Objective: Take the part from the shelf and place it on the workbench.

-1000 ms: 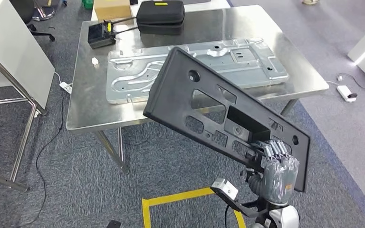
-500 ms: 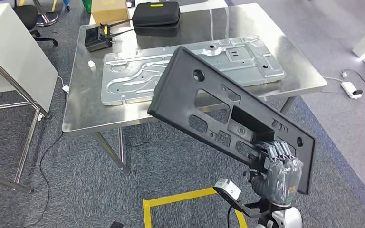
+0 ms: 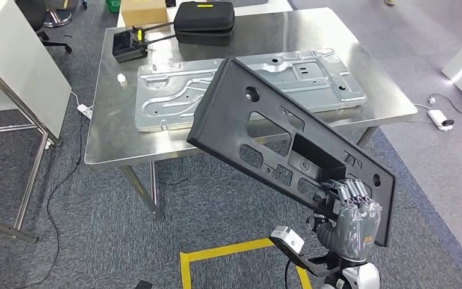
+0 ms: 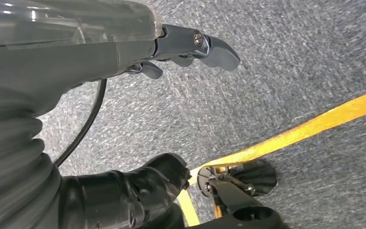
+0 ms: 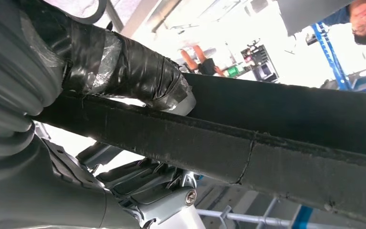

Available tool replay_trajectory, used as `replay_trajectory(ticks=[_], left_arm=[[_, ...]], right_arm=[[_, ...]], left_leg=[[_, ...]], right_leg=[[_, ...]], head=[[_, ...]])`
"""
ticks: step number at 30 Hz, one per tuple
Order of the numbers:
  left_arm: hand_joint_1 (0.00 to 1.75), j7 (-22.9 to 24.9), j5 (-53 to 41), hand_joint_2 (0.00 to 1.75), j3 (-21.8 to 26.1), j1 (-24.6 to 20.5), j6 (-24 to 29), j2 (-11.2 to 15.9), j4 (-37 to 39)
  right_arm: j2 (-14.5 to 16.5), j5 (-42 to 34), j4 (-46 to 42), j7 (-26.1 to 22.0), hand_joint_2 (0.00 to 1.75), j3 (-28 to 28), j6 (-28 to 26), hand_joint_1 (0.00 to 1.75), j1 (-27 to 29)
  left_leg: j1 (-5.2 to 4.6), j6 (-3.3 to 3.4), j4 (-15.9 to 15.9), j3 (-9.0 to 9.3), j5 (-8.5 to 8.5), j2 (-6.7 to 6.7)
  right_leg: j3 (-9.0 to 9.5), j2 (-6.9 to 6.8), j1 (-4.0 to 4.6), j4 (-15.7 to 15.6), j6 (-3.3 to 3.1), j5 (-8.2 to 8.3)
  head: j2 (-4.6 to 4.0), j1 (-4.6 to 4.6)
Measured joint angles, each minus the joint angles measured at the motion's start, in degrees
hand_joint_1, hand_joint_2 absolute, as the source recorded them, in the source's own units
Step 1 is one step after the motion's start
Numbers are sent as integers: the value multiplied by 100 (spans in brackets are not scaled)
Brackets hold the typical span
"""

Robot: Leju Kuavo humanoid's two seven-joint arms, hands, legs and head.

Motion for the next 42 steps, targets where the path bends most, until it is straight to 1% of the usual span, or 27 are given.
replay_trajectory(ticks=[2,3,4,5,7,9,12,14,15,17,18,19,20,22,23,24,27,29,30,32,33,34,35,37,38,40,42], left_arm=[[0,-11,-3,175,-6,1,-17,1,0],[0,-16,-4,175,-10,5,-27,1,0],[0,-21,-6,175,-15,7,-33,2,0],[0,-26,-8,175,-22,8,-35,1,0],[0,-37,-8,175,-43,7,-35,0,0],[0,-48,-7,175,-66,5,-34,0,0],[0,-53,-7,175,-86,-1,-33,2,0],[0,-55,-8,175,-91,-5,-33,3,0],[0,-56,-8,175,-93,-4,-33,4,0],[0,-57,-9,175,-93,1,-34,4,0],[0,-57,-9,175,-93,5,-35,4,0],[0,-57,-9,175,-93,8,-34,4,0],[0,-57,-9,175,-93,8,-34,4,0],[0,-57,-9,175,-94,2,-34,5,0],[0,-57,-9,175,-95,-4,-36,6,0],[0,-58,-11,175,-98,-10,-40,6,0],[0,-58,-25,175,-111,-12,-50,7,0],[0,-57,-31,175,-118,-11,-50,8,0],[0,-57,-33,175,-121,-16,-50,8,0],[0,-56,-39,175,-127,-21,-50,8,0],[0,-55,-40,175,-129,-19,-50,8,0],[0,-52,-41,175,-130,-16,-50,8,0],[0,-50,-40,175,-131,-14,-50,8,0],[0,-48,-40,175,-132,-14,-50,6,0],[0,-48,-40,175,-133,-15,-50,4,0],[0,-45,-40,175,-135,-16,-50,1,0],[0,-41,-40,175,-135,-18,-49,2,0]], right_arm=[[0,-39,1,-53,175,-6,0,175,13],[1,-54,2,-76,175,-13,0,175,22],[3,-67,2,-97,175,-20,0,175,28],[8,-76,1,-115,175,-30,0,175,29],[26,-85,-8,-151,175,-50,0,175,26],[54,-92,-29,-196,175,-63,0,175,23],[109,-108,-59,-252,175,-109,0,175,23],[148,-116,-81,-266,175,-142,0,175,17],[166,-119,-90,-272,175,-150,0,175,14],[187,-116,-97,-285,175,-157,0,175,10],[193,-115,-97,-290,175,-161,0,175,10],[197,-114,-97,-291,175,-167,0,175,10],[202,-114,-97,-292,175,-171,0,175,8],[213,-111,-97,-291,175,-181,0,175,0],[217,-108,-97,-287,175,-185,0,175,-11],[220,-105,-97,-281,175,-189,0,175,-23],[221,-99,-97,-240,175,-195,0,175,-56],[221,-99,-97,-200,175,-195,0,175,-74],[220,-99,-96,-181,175,-196,0,175,-84],[219,-99,-93,-153,175,-197,0,175,-97],[218,-99,-91,-144,175,-198,0,175,-98],[217,-99,-91,-139,175,-198,0,175,-98],[217,-99,-90,-137,175,-199,0,175,-99],[216,-99,-90,-133,175,-201,0,175,-108],[216,-99,-91,-132,175,-202,0,175,-116],[216,-99,-91,-131,175,-202,0,175,-130],[215,-101,-92,-127,175,-207,0,175,-133]], left_leg=[[-4,21,4,-10,-2,7],[-5,22,9,-12,-4,9],[-5,19,16,-13,-8,8],[-5,13,26,-10,-14,6],[-12,-22,60,-11,-39,1],[-28,-78,96,-33,-59,-1],[-23,-176,98,-47,-67,4],[-13,-231,300,-126,-226,3],[-5,-249,569,-245,-391,1],[-2,-278,1318,-589,-741,1],[0,-288,1596,-723,-814,1],[1,-292,1683,-770,-778,1],[3,-289,1530,-704,-629,2],[4,-259,788,-358,-229,-1],[-3,-238,430,-193,-103,-4],[-11,-217,212,-96,-49,-8],[-23,-142,92,-61,-38,-15],[-5,-65,44,-46,-6,-11],[2,-33,23,-38,6,-8],[-8,0,25,-44,6,-2],[-12,5,31,-47,4,0],[-16,8,38,-47,-1,1],[-17,8,50,-46,-8,-2],[-17,-6,76,-35,-30,-11],[-28,-23,96,-38,-44,-15],[-44,-71,110,-54,-52,-16],[-52,-130,92,-55,-45,-14]], right_leg=[[-340,-2,-16,713,34,-315],[-439,-3,-26,919,50,-351],[-440,-4,-37,916,60,-275],[-332,-6,-49,696,61,-106],[28,-19,-52,-33,41,239],[222,-24,-27,-475,5,349],[225,-12,-17,-554,-69,351],[249,-18,-42,-598,-141,378],[258,-25,-47,-609,-168,384],[255,-32,-38,-608,-198,380],[258,-31,-36,-607,-202,378],[264,-29,-35,-606,-203,375],[275,-24,-35,-605,-202,370],[304,-12,-35,-600,-181,352],[307,-6,-24,-588,-158,339],[302,-3,-15,-580,-130,333],[281,-1,-4,-577,-43,332],[210,-8,-14,-405,12,199],[101,-12,-20,-162,34,49],[-246,-15,-21,571,62,-299],[-398,-15,-22,877,70,-388],[-472,-15,-22,1011,72,-372],[-438,-16,-22,918,64,-245],[-112,-20,-16,208,19,152],[56,-23,-1,-160,-9,288],[203,-23,31,-518,-52,361],[205,-12,30,-550,-95,374]], head=[[0,0],[0,1],[0,1],[0,1],[0,1],[0,-1],[0,-3],[0,-3],[0,-5],[0,-6],[0,-6],[0,-6],[0,-6],[0,-5],[0,-4],[0,-3],[0,-3],[0,-1],[0,0],[0,0],[0,0],[0,0],[0,0],[0,0],[0,0],[0,-2],[0,-3]])
